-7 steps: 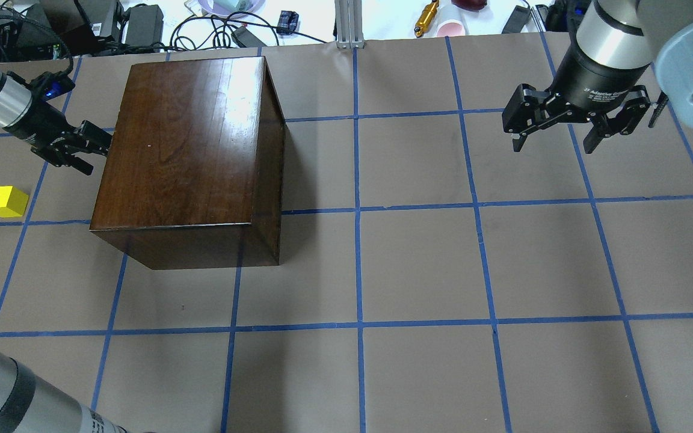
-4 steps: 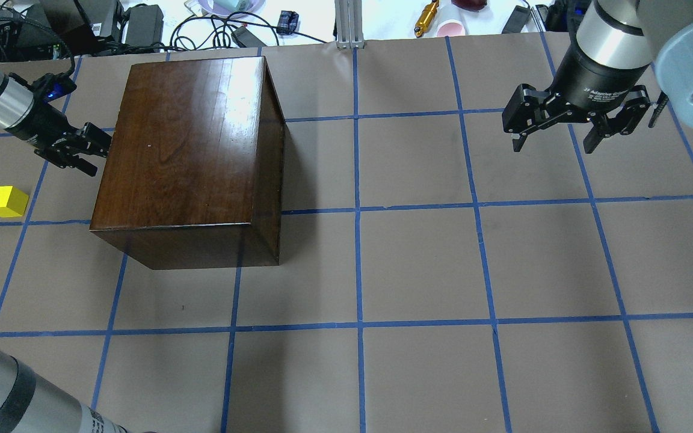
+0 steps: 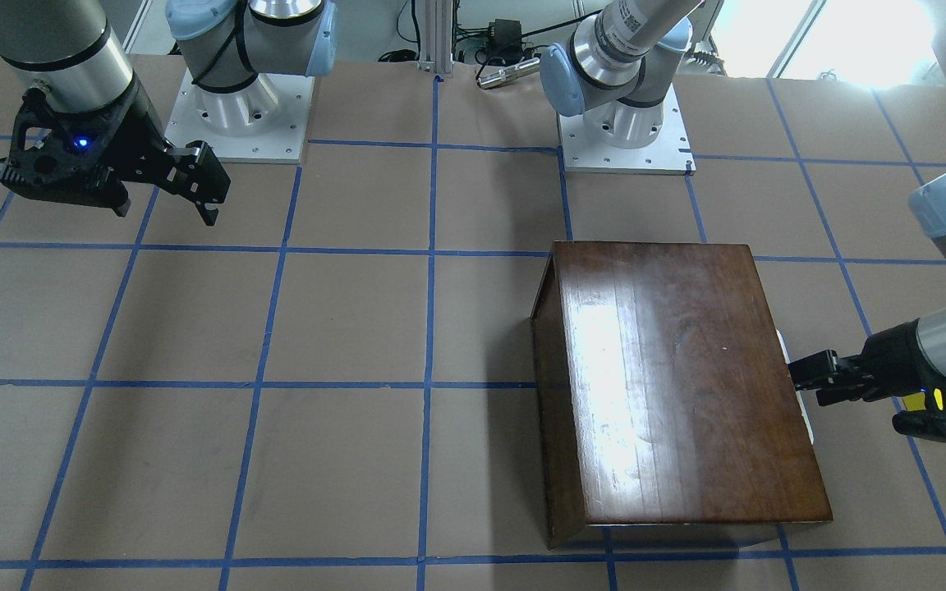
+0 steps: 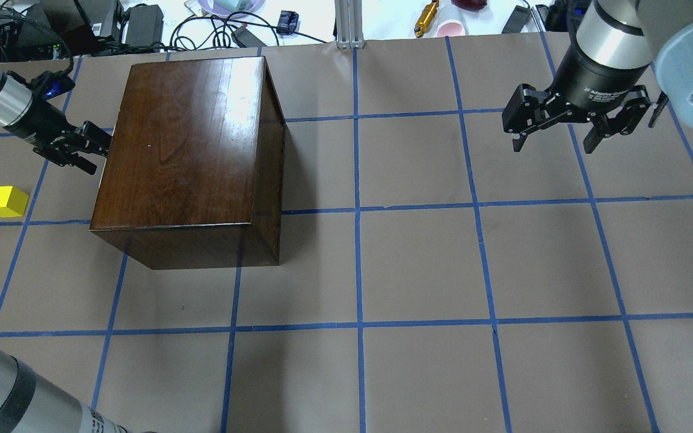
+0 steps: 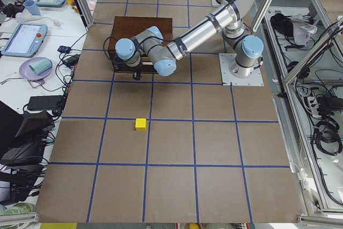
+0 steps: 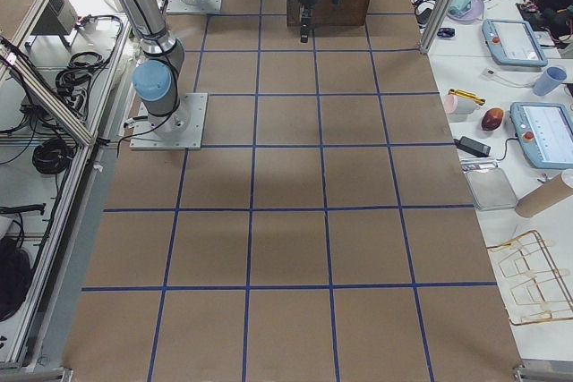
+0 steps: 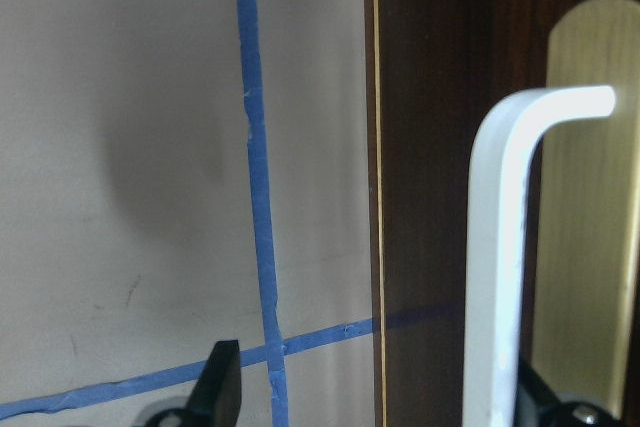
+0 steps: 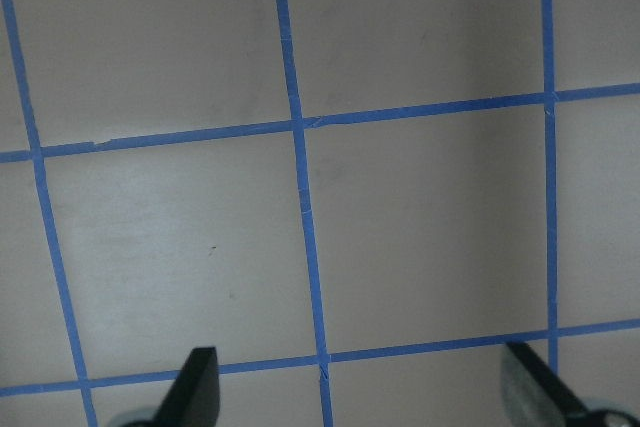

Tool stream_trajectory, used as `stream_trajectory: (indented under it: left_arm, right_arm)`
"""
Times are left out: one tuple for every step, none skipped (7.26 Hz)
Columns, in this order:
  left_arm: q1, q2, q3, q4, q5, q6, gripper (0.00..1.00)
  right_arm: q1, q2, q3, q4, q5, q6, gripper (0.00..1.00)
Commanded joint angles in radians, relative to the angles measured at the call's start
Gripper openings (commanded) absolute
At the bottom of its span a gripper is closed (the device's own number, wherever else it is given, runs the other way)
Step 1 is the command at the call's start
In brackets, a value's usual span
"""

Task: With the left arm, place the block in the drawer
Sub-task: 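Close the left gripper around the white drawer handle, then pull the drawer open outward with the left gripper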

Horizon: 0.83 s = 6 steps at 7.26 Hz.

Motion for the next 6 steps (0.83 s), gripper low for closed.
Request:
stream_trajectory:
  left_arm:
    - [0.001, 0.002, 0.002, 0.000, 0.004, 0.000, 0.86]
    - [0.004, 0.002, 0.002, 0.000, 0.006, 0.000, 0.86]
    - [0.019, 0.002, 0.002, 0.002, 0.006, 0.001, 0.86]
    - [0.026, 0.002, 0.002, 0.002, 0.007, 0.014, 0.86]
    - [0.027, 0.002, 0.002, 0.002, 0.016, 0.017, 0.86]
    - [0.033, 0.002, 0.003, 0.008, 0.044, 0.021, 0.86]
  right_arm:
    - [0.000, 0.000, 0.000, 0.000, 0.001, 0.000, 1.00]
    - [0.000, 0.000, 0.000, 0.000, 0.001, 0.000, 1.00]
    - [0.000, 0.000, 0.000, 0.000, 0.001, 0.000, 1.00]
    - [0.000, 0.000, 0.000, 0.000, 0.001, 0.000, 1.00]
    - [0.000, 0.000, 0.000, 0.000, 0.001, 0.000, 1.00]
    - [0.000, 0.000, 0.000, 0.000, 0.001, 0.000, 1.00]
